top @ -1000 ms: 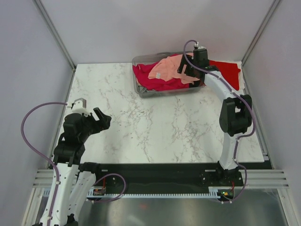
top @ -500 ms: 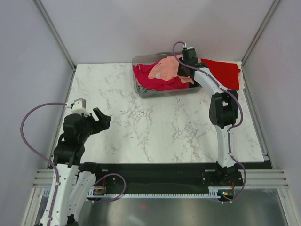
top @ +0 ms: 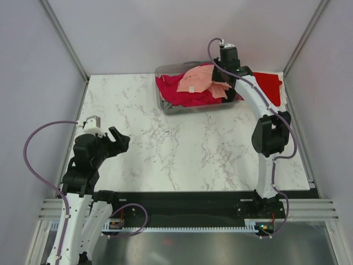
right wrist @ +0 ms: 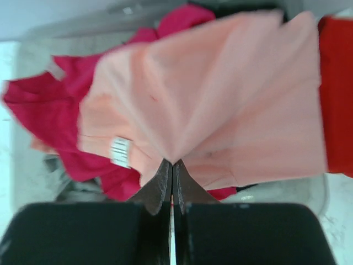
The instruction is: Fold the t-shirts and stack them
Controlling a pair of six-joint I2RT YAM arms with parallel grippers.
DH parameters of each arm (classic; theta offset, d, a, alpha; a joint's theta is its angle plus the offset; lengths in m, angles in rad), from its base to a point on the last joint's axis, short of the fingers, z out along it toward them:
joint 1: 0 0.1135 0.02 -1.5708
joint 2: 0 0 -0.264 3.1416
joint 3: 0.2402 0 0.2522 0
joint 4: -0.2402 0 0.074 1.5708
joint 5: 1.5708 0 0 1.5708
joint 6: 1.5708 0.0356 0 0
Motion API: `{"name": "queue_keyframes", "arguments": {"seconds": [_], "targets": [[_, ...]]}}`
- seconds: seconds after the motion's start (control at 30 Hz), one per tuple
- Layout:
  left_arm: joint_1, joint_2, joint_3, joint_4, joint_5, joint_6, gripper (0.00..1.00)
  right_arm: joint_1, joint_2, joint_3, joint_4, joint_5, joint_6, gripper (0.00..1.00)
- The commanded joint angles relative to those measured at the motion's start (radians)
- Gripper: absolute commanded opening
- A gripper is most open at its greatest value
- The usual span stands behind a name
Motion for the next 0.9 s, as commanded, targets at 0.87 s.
{"name": "queue_keyframes", "arguments": {"seconds": [0.87], "targets": [[-0.091, 0.355, 0.079, 0.100, 0.034, -0.098, 0.86, 0.032, -1.341, -1.189, -0.278, 0.531, 0.494, 0.00]]}}
